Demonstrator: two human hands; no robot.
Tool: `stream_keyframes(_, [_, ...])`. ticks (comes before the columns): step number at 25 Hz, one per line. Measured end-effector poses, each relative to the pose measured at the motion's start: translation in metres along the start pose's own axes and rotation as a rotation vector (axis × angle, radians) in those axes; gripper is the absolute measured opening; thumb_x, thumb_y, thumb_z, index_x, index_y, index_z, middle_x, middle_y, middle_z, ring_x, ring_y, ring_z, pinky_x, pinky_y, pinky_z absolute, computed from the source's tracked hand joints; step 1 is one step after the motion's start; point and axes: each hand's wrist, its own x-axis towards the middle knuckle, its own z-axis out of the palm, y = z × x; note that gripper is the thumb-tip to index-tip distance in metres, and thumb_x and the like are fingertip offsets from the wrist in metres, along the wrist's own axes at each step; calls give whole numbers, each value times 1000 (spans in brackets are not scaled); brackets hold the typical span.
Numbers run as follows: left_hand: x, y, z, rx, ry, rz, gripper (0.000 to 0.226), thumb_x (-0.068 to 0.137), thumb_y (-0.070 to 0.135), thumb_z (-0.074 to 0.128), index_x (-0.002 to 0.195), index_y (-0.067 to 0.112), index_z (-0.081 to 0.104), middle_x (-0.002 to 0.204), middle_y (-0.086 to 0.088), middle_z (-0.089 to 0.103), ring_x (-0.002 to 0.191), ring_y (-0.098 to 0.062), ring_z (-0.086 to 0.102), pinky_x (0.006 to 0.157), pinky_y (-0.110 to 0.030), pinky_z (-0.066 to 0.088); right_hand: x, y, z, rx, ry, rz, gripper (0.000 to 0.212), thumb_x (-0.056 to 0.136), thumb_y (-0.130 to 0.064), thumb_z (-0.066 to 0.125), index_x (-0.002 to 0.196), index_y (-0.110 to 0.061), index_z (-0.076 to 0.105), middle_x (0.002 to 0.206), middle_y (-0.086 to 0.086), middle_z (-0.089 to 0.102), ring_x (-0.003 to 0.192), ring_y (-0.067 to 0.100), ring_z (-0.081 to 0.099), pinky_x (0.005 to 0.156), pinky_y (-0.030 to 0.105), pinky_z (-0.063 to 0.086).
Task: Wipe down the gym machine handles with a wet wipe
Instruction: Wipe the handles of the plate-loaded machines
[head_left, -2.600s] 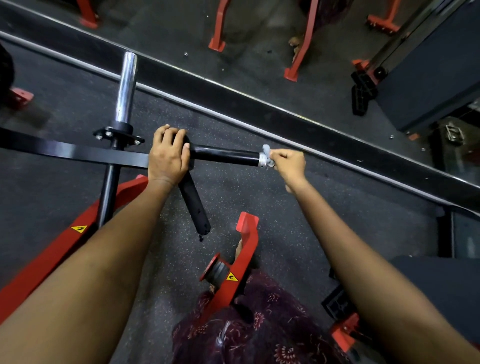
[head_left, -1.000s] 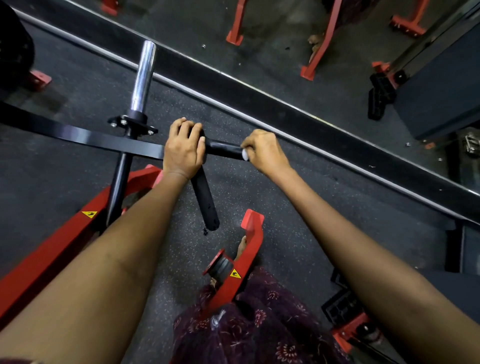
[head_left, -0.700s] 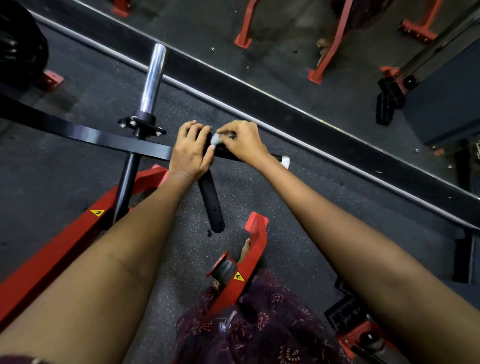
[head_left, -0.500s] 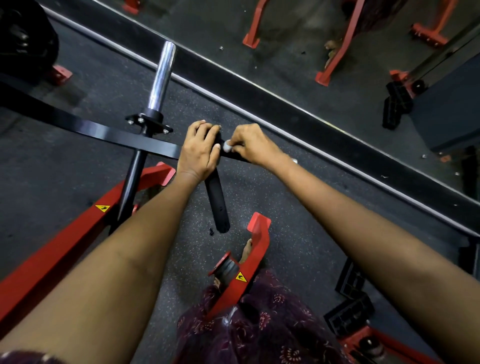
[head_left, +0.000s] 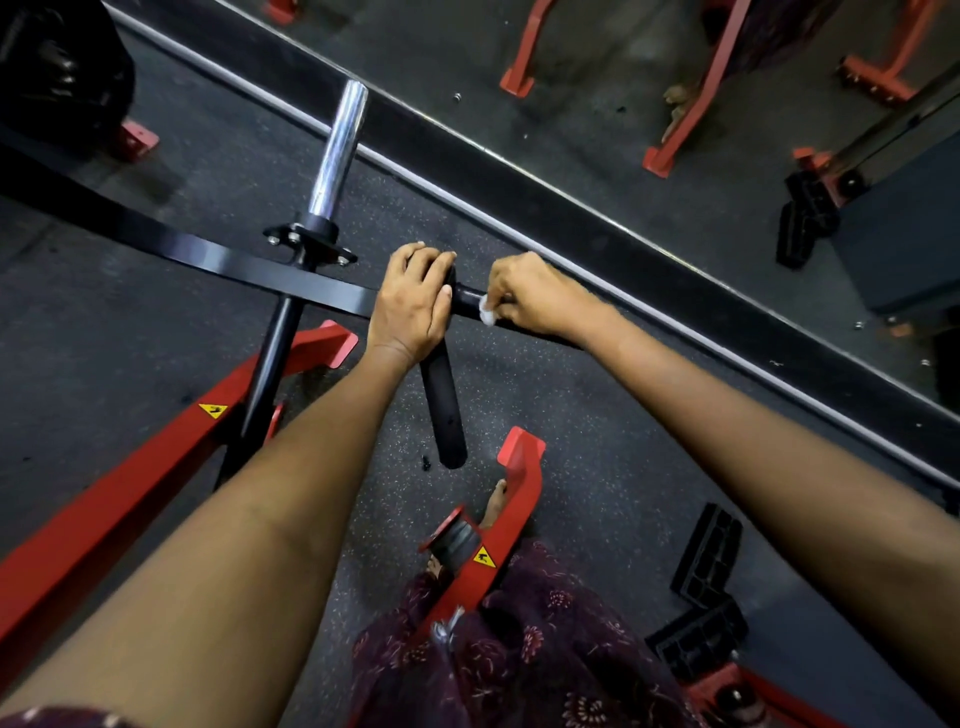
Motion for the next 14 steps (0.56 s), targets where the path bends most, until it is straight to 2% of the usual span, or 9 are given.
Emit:
stream_keyframes(2, [-1,0,0,7,0,-4,43,89,23,37,116,-3,58,108,-19,59,109,-29,39,100,-35,32,1,3,-3,41,2,76,13,76,-7,69,79,-18,75,89,1,65,83,20,62,76,37,53])
stream_keyframes(4, [0,-1,0,-3,2,-5,43,89,23,37,115,-3,59,108,-20,59,109,-29,39,99,-35,32,8,-8,4,159,151,118,7,76,-16,73,83,-17,75,89,3,67,81,18,62,74,35,53])
stream_keyframes(7, [0,-1,0,0,-6,7,43,90,24,36,115,-3,59,109,-20,59,108,-34,44,99,-36,33,16,-23,20,258,244,92,11,77,-15,74,82,-6,72,88,11,65,79,21,60,73,33,49])
stream_keyframes(10, [0,-1,0,1,-17,-4,43,90,24,36,116,-3,58,110,-19,59,109,-35,45,100,-37,33,4,-8,18,114,165,-13,3,77,-8,70,79,-7,72,87,8,64,80,21,60,75,35,51])
stream_keyframes(14, [-1,1,-1,2,-14,-12,43,90,24,36,116,-2,59,110,-19,59,110,-35,46,100,-37,34,-15,14,0,-2,33,45,22,73,-1,64,73,-21,74,87,-2,66,83,20,61,77,37,52])
